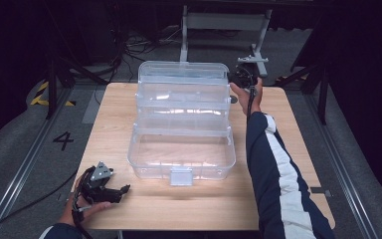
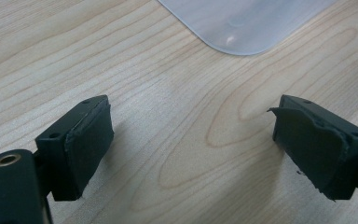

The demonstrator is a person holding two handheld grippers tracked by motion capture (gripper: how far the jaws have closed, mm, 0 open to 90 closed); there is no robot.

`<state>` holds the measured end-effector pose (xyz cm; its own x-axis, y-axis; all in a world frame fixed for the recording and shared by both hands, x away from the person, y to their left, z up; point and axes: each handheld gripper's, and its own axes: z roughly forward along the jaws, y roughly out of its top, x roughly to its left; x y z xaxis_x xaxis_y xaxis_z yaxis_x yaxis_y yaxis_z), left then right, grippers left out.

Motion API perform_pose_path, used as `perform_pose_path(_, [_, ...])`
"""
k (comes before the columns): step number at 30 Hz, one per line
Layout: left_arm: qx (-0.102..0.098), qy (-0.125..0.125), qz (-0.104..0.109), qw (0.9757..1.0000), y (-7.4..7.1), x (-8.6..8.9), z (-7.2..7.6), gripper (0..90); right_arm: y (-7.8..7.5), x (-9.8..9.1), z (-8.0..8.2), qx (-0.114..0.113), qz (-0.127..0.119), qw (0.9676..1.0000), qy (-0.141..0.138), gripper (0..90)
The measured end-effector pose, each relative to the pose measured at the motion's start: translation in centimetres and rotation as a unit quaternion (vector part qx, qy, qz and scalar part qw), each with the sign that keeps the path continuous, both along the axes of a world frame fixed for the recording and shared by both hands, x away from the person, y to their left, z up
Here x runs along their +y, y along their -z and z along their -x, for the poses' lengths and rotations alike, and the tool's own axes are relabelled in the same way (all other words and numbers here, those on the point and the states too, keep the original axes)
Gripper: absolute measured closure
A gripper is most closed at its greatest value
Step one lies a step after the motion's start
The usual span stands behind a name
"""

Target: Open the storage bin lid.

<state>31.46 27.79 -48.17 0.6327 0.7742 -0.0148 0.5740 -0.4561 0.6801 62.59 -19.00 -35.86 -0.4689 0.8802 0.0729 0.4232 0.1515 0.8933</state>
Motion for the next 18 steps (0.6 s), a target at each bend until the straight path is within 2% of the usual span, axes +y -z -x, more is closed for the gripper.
perform_pose_path(13, [0.0, 0.001, -0.002, 1.0, 0.0, 0.0, 0.0, 12.4, 1.1, 0.0, -0.6, 0.019, -0.005, 0.9998, 0.009, 76.9])
perform_pose_path(15, [0.002, 0.0, 0.0, 1.0, 0.0, 0.0, 0.0, 12.4, 1.3, 0.1, -0.6, 0.017, -0.001, 0.9998, 0.008, 76.0])
perform_pose_path(18, [0.002, 0.0, 0.001, 1.0, 0.0, 0.0, 0.0, 12.4, 1.8, 0.0, -0.8, 0.03, 0.014, 0.9995, 0.003, 78.7])
